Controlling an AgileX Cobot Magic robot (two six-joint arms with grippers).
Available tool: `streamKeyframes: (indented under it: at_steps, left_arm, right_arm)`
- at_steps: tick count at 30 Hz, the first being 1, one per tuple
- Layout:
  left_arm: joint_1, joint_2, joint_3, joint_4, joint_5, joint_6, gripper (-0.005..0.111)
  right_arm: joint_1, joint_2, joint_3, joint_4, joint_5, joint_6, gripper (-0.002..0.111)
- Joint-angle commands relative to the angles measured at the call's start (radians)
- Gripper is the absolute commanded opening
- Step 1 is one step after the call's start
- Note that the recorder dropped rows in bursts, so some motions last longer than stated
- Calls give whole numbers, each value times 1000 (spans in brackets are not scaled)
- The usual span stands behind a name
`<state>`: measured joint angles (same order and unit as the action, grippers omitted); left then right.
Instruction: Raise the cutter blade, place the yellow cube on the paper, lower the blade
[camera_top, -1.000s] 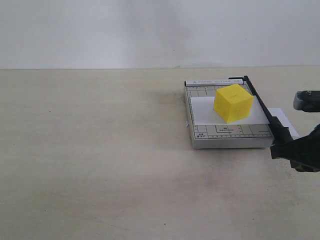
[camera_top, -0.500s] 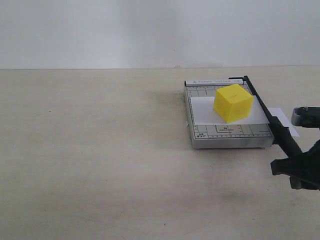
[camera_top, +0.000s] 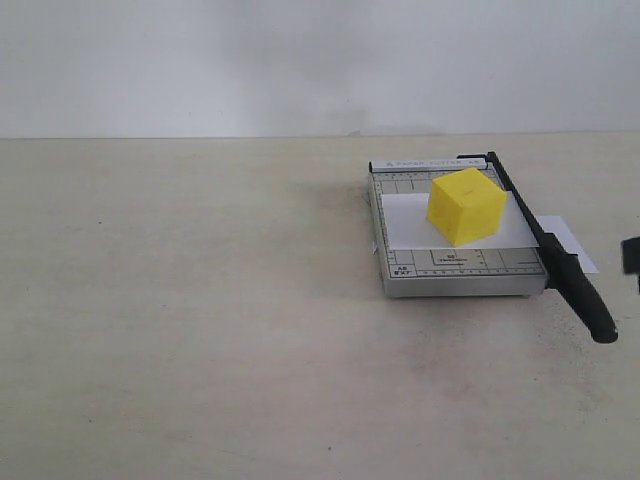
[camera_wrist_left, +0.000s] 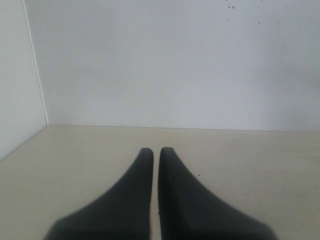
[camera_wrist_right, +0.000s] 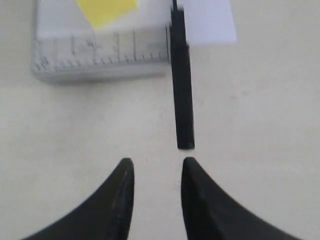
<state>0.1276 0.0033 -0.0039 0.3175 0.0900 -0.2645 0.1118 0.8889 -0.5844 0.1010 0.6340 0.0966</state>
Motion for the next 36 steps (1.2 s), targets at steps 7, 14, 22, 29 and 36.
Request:
streamKeyframes:
  at_steps: [7,14,22,29,36]
  left_arm:
    - [0,-3,4,-8,-15,5,5]
    - [0,-3,4,-8,-15,5,5]
    - [0,-3,4,-8,-15,5,5]
    - [2,-3,4,-8,-15,5,5]
    - [2,-3,4,-8,-15,5,5]
  right_arm:
    - [2,-688,265,46,-341,-135,0]
    - [2,-889,272,-111,-195,-51,0]
    - [2,-889,352,-390,-156,140,0]
    - [-2,-889,584,-151,-392,74,0]
    - [-61,-889,584,2,-308,-53,0]
